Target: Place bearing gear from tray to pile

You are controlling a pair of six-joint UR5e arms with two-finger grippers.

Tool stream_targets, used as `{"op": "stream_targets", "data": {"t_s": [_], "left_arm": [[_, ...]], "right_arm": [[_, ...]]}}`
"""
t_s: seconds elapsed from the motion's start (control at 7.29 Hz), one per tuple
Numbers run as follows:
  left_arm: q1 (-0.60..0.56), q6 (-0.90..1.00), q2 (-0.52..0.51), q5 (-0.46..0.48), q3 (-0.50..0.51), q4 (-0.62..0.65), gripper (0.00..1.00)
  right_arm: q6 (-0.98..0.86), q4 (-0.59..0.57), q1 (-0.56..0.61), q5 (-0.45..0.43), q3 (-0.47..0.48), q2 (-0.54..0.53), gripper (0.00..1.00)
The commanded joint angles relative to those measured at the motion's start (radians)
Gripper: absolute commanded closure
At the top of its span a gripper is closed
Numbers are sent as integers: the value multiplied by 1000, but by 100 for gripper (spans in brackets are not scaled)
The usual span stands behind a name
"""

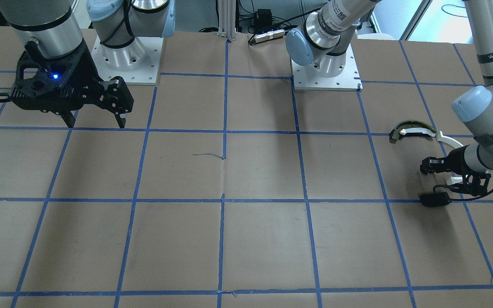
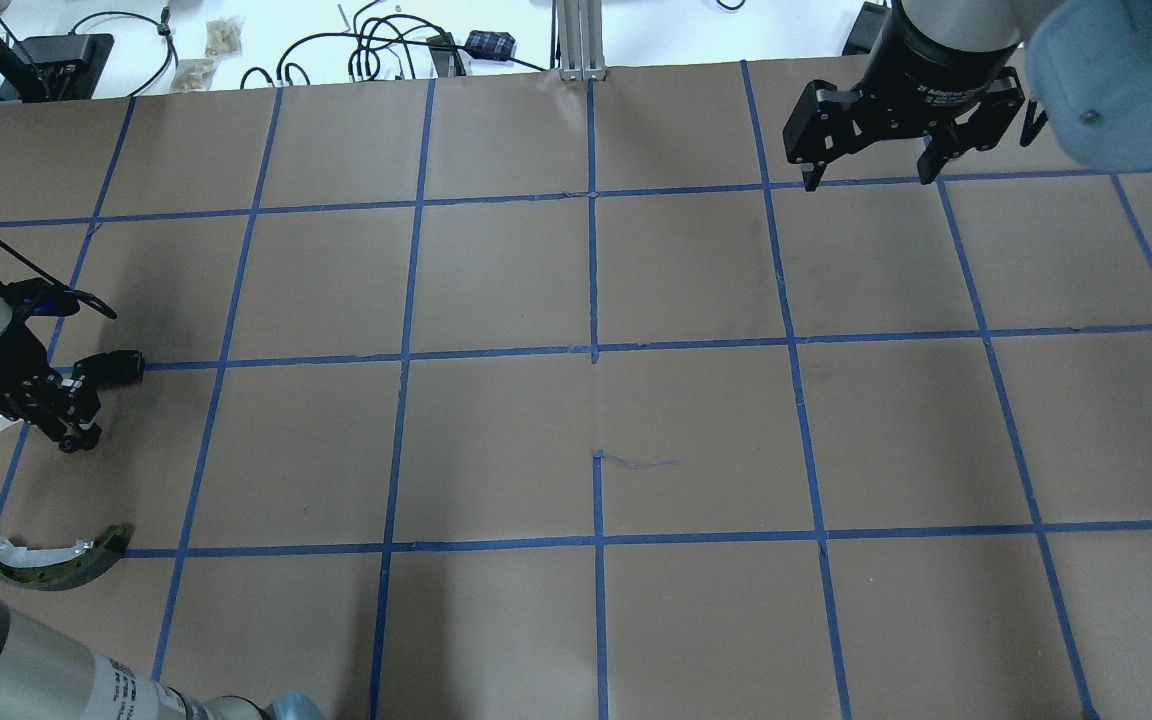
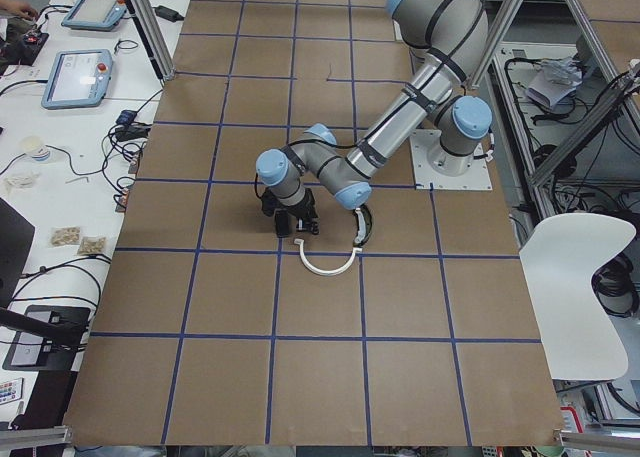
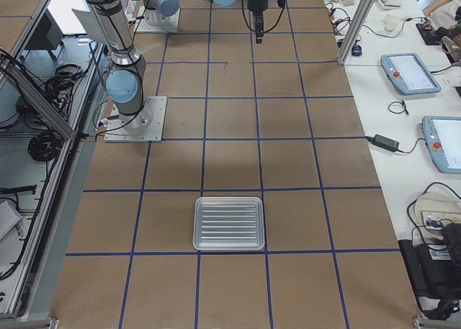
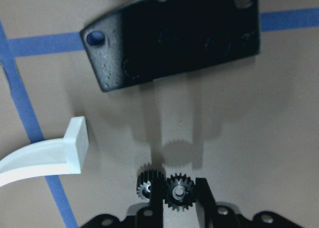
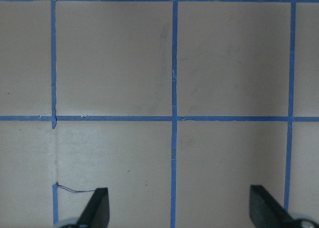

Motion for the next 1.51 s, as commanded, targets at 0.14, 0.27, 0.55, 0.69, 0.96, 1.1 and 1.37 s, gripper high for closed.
{"op": "stream_targets", "data": {"t_s": [0.14, 0.27, 0.55, 0.69, 0.96, 1.1, 1.37], "left_arm": [[-9, -30, 14, 5, 17, -23, 0], [-34, -107, 39, 0, 31, -79, 0], [-163, -228, 107, -15, 139, -206, 0], [-234, -328, 155, -64, 193, -315, 0], [-358, -364, 252, -165, 236, -331, 0], [-421, -404, 310, -144, 235, -334, 0], [-568, -559, 407, -139, 225, -336, 0]], "right_arm": [[1, -1, 1, -3, 0, -1, 0], [0, -4, 1, -3, 1, -1, 0], [-5, -4, 0, -2, -5, -1, 0], [1, -6, 0, 7, 1, -4, 0], [-2, -4, 1, 9, 3, -4, 0], [-3, -4, 0, 9, 3, -6, 0], [-6, -4, 1, 10, 3, -6, 0]]}}
